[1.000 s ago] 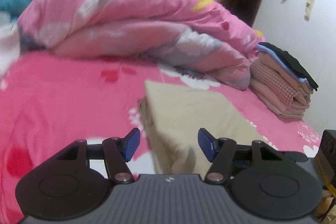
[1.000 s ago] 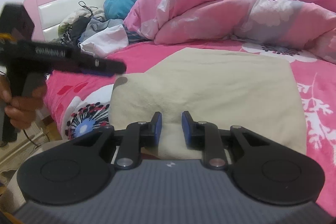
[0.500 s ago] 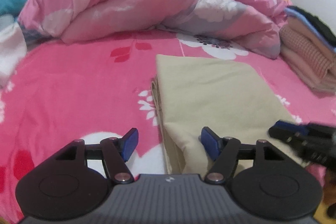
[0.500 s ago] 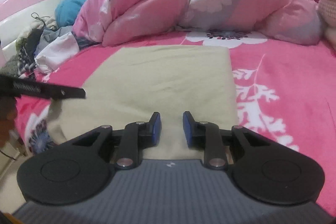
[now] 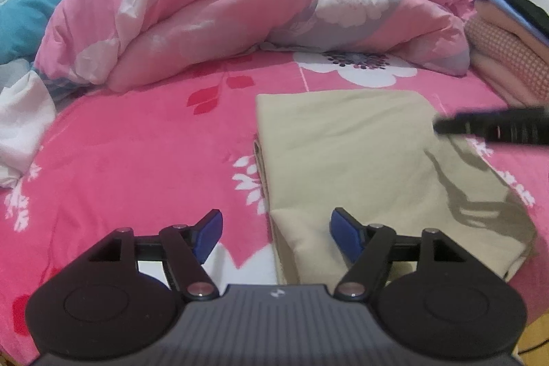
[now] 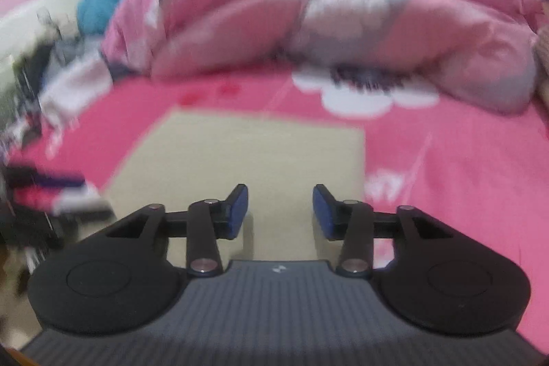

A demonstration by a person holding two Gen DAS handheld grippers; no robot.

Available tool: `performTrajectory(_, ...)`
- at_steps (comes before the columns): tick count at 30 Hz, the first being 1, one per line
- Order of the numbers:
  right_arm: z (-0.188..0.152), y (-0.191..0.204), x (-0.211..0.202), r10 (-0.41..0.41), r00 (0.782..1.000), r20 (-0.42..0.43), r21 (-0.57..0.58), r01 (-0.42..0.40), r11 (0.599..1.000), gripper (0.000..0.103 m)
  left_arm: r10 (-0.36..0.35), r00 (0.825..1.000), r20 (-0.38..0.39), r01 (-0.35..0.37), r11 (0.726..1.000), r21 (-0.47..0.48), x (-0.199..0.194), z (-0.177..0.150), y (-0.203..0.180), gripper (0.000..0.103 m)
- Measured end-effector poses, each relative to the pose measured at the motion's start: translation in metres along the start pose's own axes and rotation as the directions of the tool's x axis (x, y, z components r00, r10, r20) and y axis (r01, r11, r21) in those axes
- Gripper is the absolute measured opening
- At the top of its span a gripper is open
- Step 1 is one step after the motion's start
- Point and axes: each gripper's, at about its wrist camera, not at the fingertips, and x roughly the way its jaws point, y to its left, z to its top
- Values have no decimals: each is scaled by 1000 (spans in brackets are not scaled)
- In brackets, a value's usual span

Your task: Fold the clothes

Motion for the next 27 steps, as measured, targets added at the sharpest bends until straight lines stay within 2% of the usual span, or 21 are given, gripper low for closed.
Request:
performTrajectory(3,9,-13,19,2,1000,-4,64,-2,998,43,12,1000,-1,-12,1000,8,0,1,-3,72)
performTrajectory(6,7,-28,54,-15,997,-75,101,22,995,43,22,1000,-1,-22,1000,22,-1,3,-5,73)
performTrajectory(10,22,-20,52,-30,998,-58,89,35,995,43,39,999,-2,-39,999,38,-1,3,-7,76)
performTrajectory(12,28,-16,49,-11,999,-31,69,13,998,46,43,999,-2,-43,998,39,0,3,-7,77)
performTrajectory(16,32,-21,74,-74,991,-115,61,82,995,50,51,999,0,-51,998,44,-1,3,-7,80)
performTrajectory(19,35,-30,71,-61,993,-99,116,72,991,51,58,998,3,-58,997,50,-2,3,-7,83)
performTrajectory(20,37,-31,65,-67,994,-86,133,78,988,59,56,998,7,-56,997,49,-2,3,-6,83)
performTrajectory(21,37,-33,55,-83,994,-69,149,92,985,74,54,998,11,-54,997,47,-3,3,-5,85)
performTrajectory(22,37,-36,45,-99,994,-54,165,107,981,84,50,999,16,-50,998,43,-3,3,-3,88)
performTrajectory(23,33,-42,37,-112,992,-63,186,122,975,98,40,999,21,-41,999,30,-4,2,0,89)
performTrajectory(24,29,-48,28,-125,990,-72,208,137,969,102,26,999,28,-27,1000,14,-5,2,4,93)
performTrajectory(27,18,-66,3,-161,982,-101,270,183,945,102,-14,999,36,15,999,-42,-4,0,15,99)
